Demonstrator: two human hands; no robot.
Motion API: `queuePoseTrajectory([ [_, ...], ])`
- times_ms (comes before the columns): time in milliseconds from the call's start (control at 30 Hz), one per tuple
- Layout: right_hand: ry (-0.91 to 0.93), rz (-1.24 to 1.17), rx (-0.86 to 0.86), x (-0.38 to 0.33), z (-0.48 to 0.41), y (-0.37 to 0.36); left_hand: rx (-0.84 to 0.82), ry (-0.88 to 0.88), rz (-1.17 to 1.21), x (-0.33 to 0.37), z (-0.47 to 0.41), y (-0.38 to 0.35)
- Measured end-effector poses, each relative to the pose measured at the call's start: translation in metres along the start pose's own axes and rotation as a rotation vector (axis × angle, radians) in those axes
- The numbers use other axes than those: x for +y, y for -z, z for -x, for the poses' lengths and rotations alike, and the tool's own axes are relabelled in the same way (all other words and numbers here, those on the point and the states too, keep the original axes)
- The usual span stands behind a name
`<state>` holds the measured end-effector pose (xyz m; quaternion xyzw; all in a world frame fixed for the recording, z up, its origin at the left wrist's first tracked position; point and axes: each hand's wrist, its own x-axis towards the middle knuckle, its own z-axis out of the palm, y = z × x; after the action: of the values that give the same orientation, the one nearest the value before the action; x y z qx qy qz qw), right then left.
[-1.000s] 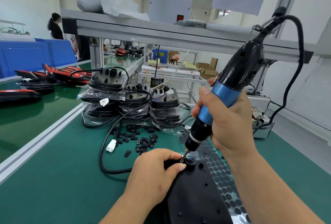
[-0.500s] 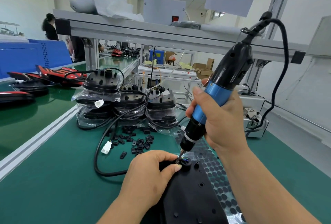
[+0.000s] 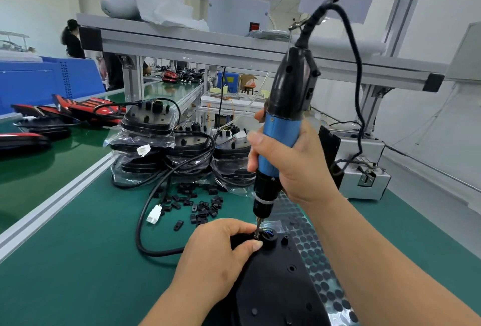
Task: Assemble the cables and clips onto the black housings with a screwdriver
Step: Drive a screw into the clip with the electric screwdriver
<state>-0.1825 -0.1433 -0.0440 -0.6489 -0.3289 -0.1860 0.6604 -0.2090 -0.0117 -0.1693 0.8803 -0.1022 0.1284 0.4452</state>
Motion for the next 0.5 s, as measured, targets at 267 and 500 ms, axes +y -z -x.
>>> queuePoseTrajectory([
  [267, -0.025, -0.081, 0.001, 0.0038, 0.0010, 0.0036, 0.002, -0.004, -0.019, 0.0016, -0.0003, 0.0007],
  [500, -0.005, -0.084, -0.064, 0.0008, 0.0037, 0.0022, -0.003, -0.013, -0.028, 0.0023, 0.0002, 0.0019],
])
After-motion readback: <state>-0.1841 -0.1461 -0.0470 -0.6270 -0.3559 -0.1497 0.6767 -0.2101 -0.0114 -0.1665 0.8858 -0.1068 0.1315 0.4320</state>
